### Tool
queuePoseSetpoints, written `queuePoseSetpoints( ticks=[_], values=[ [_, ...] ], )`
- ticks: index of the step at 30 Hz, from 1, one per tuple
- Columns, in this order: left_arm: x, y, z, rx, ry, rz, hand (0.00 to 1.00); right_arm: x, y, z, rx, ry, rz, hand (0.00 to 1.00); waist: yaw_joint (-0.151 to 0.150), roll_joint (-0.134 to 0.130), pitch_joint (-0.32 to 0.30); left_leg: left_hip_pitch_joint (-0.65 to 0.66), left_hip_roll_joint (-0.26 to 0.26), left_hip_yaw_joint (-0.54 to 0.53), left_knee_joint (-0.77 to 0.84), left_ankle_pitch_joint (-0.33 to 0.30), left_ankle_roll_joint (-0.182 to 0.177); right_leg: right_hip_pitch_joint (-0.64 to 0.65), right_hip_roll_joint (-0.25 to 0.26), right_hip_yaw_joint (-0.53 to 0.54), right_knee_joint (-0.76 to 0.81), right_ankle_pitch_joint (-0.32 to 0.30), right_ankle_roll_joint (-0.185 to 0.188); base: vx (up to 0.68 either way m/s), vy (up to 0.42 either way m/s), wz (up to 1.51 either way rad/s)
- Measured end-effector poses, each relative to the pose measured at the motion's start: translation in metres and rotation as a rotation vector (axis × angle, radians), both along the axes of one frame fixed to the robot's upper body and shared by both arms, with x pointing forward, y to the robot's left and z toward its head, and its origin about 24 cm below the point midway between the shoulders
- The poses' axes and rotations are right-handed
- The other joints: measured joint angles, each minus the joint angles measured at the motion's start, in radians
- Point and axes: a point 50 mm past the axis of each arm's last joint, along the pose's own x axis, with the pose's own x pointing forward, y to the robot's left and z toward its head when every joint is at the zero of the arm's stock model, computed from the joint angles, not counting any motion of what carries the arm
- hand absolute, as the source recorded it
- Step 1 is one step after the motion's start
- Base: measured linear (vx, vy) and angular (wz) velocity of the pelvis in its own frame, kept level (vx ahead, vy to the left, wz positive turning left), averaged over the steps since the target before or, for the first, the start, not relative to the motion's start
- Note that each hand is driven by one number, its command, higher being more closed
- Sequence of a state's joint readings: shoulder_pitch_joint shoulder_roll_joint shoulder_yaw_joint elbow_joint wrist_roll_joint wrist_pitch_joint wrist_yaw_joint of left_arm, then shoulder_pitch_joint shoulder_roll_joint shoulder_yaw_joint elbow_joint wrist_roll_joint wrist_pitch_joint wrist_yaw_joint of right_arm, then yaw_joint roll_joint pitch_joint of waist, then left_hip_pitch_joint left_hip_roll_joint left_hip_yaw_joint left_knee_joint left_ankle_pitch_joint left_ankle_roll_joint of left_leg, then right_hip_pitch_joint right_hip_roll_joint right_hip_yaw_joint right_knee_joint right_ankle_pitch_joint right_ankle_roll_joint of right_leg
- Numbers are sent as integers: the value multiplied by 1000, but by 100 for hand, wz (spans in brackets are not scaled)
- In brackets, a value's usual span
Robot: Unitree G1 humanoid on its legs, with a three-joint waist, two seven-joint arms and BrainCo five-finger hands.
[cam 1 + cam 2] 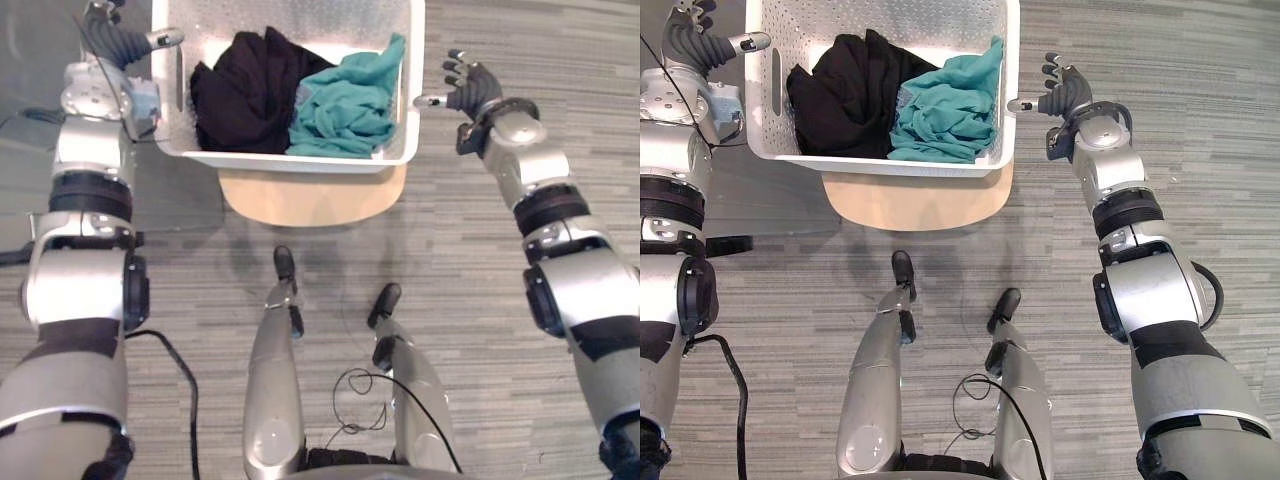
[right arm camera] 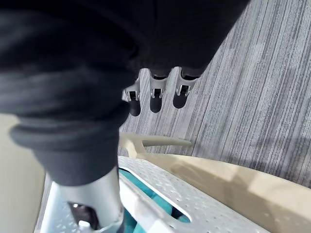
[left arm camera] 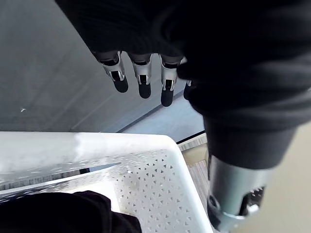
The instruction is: Pick up the laundry basket with both hands and put the clothes into the washing machine.
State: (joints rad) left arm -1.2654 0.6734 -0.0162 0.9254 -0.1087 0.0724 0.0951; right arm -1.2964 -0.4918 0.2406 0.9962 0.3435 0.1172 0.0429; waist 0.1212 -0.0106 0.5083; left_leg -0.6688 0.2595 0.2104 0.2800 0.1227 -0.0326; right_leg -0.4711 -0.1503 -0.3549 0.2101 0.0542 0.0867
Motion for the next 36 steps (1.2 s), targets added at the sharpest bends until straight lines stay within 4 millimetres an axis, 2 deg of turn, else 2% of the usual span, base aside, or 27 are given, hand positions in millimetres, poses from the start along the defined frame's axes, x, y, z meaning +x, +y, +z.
queuePoseSetpoints(
  ticks=[3, 5, 9, 12, 15, 16, 17, 18, 19, 21, 22, 23, 25, 27, 28, 29, 30, 31, 32, 33, 34, 35, 36],
  values=[
    [-4, 3, -5, -14, -33, -6, 0, -4, -13, -4, -8, -7, -20, 0, 0, 0, 0, 51, -11, 15, -27, 3, -4, 24, -17, 0, 23, -25, 0, 20, -42, 2],
    [-9, 9, -18, 9, -23, 10, 0, -11, -29, -16, -29, -8, -40, 0, -1, 0, 0, 119, -24, 39, -74, 14, -10, 61, -29, 0, 33, -43, 3, 47, -50, 3],
    [-27, 22, -17, 60, -76, 35, 0, -31, -56, -38, -33, -29, -65, 0, -3, 0, 0, 181, -24, 47, -99, 18, -15, 107, -28, 2, 35, -51, 5, 59, -45, 0],
    [-53, 25, -24, 127, -146, 35, 0, -57, -71, -68, -12, -31, -72, 0, -14, -1, -1, 247, -37, 54, -108, 17, -16, 161, -44, 1, 52, -77, 10, 109, -30, 9],
    [-92, 38, -44, 173, -208, 78, 0, -90, -93, -106, 5, 3, -101, 0, -28, 0, -3, 333, -54, 53, -119, 9, -27, 226, -57, 3, 88, -118, 19, 104, -41, 9],
    [-103, 47, -60, 180, -177, 110, 0, -102, -105, -127, 14, 63, -143, 0, -26, 1, -29, 358, -62, 50, -118, -5, -40, 243, -57, 7, 94, -137, 17, 71, -45, -4],
    [-108, 52, -69, 175, -152, 129, 0, -109, -112, -138, 20, 98, -165, 0, -26, 2, -57, 357, -64, 46, -120, -9, -39, 243, -57, 8, 94, -150, 18, 75, -43, 4],
    [-119, 64, -94, 150, -90, 181, 0, -127, -125, -165, 45, 173, -216, 0, -29, 11, -110, 365, -65, 38, -124, -10, -41, 257, -55, 4, 95, -161, 15, 102, -40, 12],
    [-124, 67, -104, 133, -69, 197, 0, -135, -129, -175, 55, 201, -232, 0, -29, 14, -121, 379, -65, 36, -124, -13, -44, 271, -54, 4, 94, -165, 16, 111, -54, 11],
    [-152, 71, -144, 87, 12, 244, 0, -169, -141, -214, 67, 324, -290, 0, -32, 20, -171, 432, -64, 23, -126, -31, -51, 336, -47, -1, 72, -179, 15, 71, -43, 6],
    [-162, 69, -158, 71, 43, 250, 0, -182, -144, -228, 69, 369, -312, 0, -32, 20, -195, 441, -64, 17, -126, -35, -53, 351, -43, -4, 61, -181, 14, 43, -21, 12],
    [-168, 69, -167, 62, 70, 251, 0, -191, -146, -236, 77, 397, -325, 0, -34, 22, -209, 445, -63, 12, -126, -36, -54, 362, -41, -6, 55, -182, 14, 53, -15, 13],
    [-199, 70, -207, -32, 176, 288, 0, -224, -144, -268, 133, 495, -376, 0, -34, 29, -249, 479, -56, 3, -128, -43, -60, 414, -24, -18, 10, -180, 12, 42, -32, 13],
    [-217, 66, -224, -90, 186, 309, 0, -246, -139, -290, 165, 572, -397, 0, -35, 37, -279, 484, -53, -15, -128, -44, -62, 445, -10, -34, -24, -174, 6, 15, -35, 19],
    [-228, 61, -235, -142, 186, 309, 0, -259, -133, -305, 185, 638, -398, 0, -32, 46, -289, 489, -49, -23, -127, -44, -62, 466, -2, -44, -44, -167, 3, -8, -22, 28],
    [-236, 52, -257, -235, 232, 303, 0, -272, -128, -324, 216, 716, -414, 0, -32, 68, -301, 481, -50, -38, -122, -43, -61, 470, 0, -57, -44, -170, -2, -17, -16, 21],
    [-238, 50, -263, -257, 249, 301, 0, -274, -128, -328, 219, 732, -420, 0, -31, 72, -304, 477, -50, -40, -122, -42, -61, 468, 0, -59, -41, -171, -1, -50, 5, 28],
    [-241, 40, -294, -369, 344, 282, 0, -286, -126, -345, 235, 821, -448, 0, -29, 94, -316, 457, -50, -43, -115, -33, -47, 455, -1, -81, -16, -184, 7, -76, -23, 41],
    [-245, 26, -328, -483, 458, 265, 0, -296, -124, -361, 238, 910, -470, 0, -27, 119, -326, 428, -47, -56, -123, -35, 8, 431, 3, -90, 22, -206, -5, -121, -49, 53],
    [-247, 17, -344, -533, 521, 252, 0, -300, -122, -368, 243, 950, -485, 0, -33, 129, -324, 427, -45, -67, -152, -42, 52, 421, 19, -88, 24, -215, -27, -132, -135, 86],
    [-251, 4, -372, -624, 628, 248, 0, -308, -110, -386, 278, 1034, -508, 0, -53, 95, -325, 438, -48, 54, -191, -105, 166, 426, 34, -71, -51, -184, -69, -106, -148, 114],
    [-250, -13, -394, -712, 709, 242, 0, -321, -100, -400, 305, 1114, -543, 0, -49, 80, -310, 382, 23, 170, 88, -142, 185, 446, 12, -142, -64, -153, -81, -55, -137, 108],
    [-255, -22, -406, -751, 760, 245, 0, -327, -95, -407, 307, 1162, -551, 0, -46, 82, -310, 385, 64, 195, 223, -150, 174, 454, 12, -160, -54, -153, -84, -8, -78, 99]
  ],
)
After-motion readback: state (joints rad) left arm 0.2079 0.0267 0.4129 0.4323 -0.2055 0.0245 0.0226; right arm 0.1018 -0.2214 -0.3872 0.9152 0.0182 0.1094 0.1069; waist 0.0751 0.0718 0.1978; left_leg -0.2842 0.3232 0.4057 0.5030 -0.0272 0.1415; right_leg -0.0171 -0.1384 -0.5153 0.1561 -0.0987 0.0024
